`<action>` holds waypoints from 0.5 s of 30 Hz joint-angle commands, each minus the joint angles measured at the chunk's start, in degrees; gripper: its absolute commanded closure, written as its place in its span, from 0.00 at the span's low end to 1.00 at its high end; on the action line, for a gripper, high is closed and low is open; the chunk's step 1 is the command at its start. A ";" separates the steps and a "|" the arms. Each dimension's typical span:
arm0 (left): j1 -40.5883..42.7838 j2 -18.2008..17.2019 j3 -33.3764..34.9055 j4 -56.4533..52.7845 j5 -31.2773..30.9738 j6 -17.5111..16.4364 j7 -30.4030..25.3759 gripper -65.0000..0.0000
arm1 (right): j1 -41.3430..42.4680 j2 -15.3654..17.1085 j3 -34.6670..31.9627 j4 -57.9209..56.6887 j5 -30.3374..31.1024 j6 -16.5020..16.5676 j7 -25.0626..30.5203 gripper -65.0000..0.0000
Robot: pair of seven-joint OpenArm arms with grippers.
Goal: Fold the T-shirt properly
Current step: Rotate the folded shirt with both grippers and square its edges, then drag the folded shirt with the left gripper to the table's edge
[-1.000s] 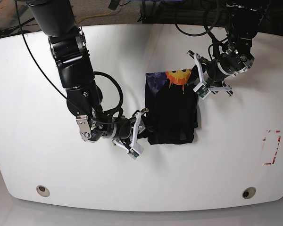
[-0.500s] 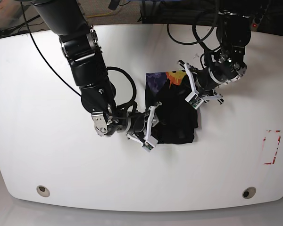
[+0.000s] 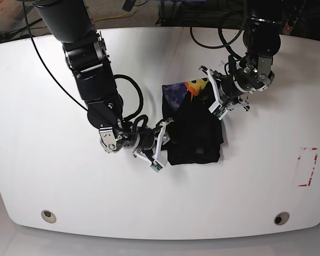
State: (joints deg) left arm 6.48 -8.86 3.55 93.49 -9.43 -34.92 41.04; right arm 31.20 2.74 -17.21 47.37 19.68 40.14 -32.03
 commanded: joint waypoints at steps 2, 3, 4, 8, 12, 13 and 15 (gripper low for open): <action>-0.19 -0.06 0.01 5.19 0.24 -0.03 1.03 0.74 | 2.16 1.08 1.96 10.16 0.76 -0.14 -3.79 0.69; -0.19 0.12 0.01 6.68 0.33 -0.03 1.03 0.74 | 1.99 1.17 3.89 12.71 0.76 -0.14 -5.55 0.69; -0.19 0.20 0.01 7.83 0.42 0.06 1.03 0.73 | 1.55 1.17 5.74 14.73 0.76 -0.14 -7.31 0.69; -0.55 0.29 0.45 10.20 0.51 3.84 1.12 0.60 | 0.67 1.17 11.45 19.75 0.67 -0.14 -12.14 0.69; -3.27 1.61 3.70 11.17 0.42 15.97 1.12 0.28 | 0.49 2.75 15.76 22.30 0.67 -0.14 -15.31 0.69; -4.33 2.05 4.49 11.08 0.42 19.31 0.85 0.24 | 0.49 3.63 16.47 22.38 0.76 -0.14 -15.66 0.69; -5.82 2.40 5.72 10.90 0.42 23.80 0.85 0.24 | 0.40 4.60 17.08 22.38 0.76 -0.14 -15.75 0.69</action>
State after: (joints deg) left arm 2.44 -6.98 8.69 103.33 -8.49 -13.34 43.88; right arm 29.43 6.15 -0.80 68.47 19.49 39.70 -49.01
